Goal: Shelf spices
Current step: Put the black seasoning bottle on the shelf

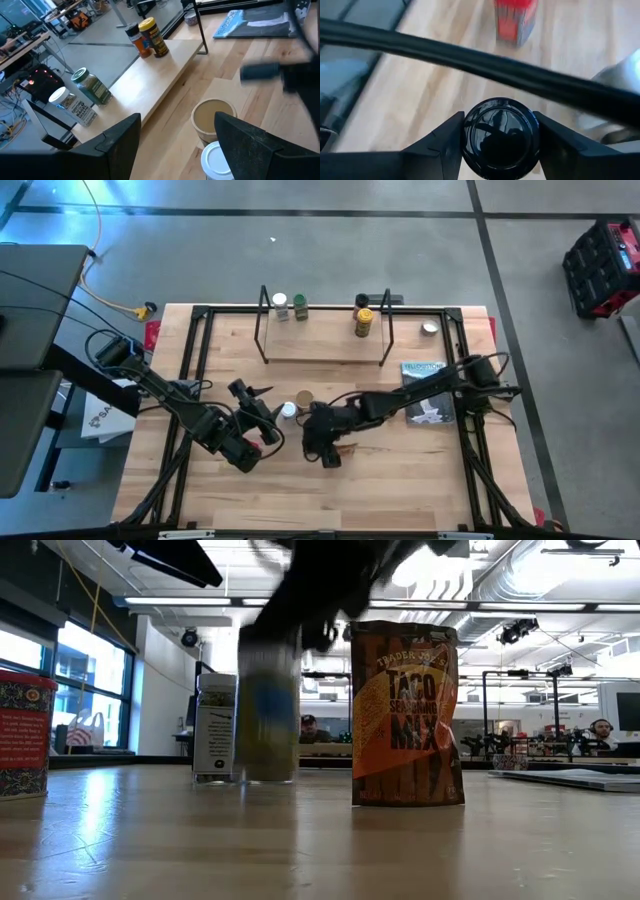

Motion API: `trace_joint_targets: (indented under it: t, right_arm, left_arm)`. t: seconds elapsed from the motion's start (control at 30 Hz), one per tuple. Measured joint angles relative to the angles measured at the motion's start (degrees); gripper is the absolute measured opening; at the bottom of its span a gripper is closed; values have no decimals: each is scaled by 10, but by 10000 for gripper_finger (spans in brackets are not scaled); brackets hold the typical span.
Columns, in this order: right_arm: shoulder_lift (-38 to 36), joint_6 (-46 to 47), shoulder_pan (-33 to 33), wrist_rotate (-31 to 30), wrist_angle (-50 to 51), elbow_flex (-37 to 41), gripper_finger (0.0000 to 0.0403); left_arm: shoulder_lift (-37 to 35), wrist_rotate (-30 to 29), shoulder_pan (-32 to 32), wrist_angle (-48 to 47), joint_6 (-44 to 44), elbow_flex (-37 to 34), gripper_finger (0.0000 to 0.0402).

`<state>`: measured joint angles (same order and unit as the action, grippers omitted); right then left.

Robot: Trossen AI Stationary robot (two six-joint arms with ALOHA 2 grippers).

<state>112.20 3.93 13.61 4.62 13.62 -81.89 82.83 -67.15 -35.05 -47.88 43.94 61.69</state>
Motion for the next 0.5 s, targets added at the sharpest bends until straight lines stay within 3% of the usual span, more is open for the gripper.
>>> trace_joint_targets:
  t: [0.33,0.5]
  right_arm:
    - [-217,-67,-55,-24,64,-1,194]
    - [-298,-83,-152,-78,95,-1,194]
  left_arm:
    - [0,-4,-2,1,0,0,248]
    - [0,-11,-2,2,0,0,248]
